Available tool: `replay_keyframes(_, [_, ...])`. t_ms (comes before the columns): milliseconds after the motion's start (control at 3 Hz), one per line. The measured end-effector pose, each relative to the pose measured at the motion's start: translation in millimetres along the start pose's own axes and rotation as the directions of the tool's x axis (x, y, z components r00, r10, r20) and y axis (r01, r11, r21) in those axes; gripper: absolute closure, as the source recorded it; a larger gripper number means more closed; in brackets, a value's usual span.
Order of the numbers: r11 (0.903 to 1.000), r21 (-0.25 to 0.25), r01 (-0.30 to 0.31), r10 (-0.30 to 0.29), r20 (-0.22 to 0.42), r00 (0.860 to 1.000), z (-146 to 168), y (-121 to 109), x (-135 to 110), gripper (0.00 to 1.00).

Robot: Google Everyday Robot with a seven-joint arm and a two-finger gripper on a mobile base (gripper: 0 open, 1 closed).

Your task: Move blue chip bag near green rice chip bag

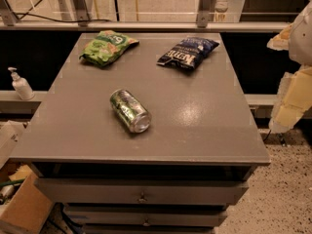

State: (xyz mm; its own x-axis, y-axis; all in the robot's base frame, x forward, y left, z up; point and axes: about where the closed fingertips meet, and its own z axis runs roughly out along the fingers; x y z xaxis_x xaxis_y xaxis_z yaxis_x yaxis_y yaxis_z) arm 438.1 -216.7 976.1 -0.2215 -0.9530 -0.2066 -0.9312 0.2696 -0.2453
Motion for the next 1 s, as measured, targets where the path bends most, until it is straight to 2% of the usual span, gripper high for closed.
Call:
replay_keyframes(333, [1.0000,0.000,0.000,0.000,0.000,1.000,0,0,0,0.00])
replay_keyframes(667, [0.9991,0.037,0.021,-0.022,0.020,1.000,15,-10,-7,0.00])
replay_keyframes(1000, [0.9940,0.090,0.062,-0.069,0.076,0.995,55,-34,-29,0.00])
